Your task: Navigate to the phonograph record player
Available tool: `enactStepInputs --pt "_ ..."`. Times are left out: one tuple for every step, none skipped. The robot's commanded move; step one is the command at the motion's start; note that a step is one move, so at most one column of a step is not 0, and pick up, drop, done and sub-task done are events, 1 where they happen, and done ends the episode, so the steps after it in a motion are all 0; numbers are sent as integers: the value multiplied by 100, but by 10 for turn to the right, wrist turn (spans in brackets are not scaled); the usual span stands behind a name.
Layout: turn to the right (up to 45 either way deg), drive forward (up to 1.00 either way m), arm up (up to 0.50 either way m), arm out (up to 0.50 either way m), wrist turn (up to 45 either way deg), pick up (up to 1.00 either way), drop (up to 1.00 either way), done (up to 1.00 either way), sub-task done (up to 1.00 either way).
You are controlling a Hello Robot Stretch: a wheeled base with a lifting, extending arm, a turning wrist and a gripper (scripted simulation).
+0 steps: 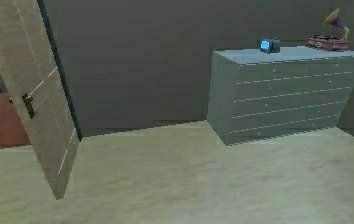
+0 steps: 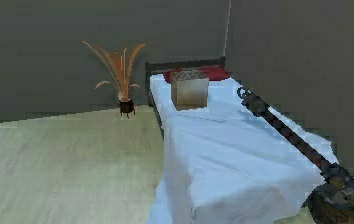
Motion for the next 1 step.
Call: enactStepInputs --pt "0 5 0 0 0 0 0 0 0"
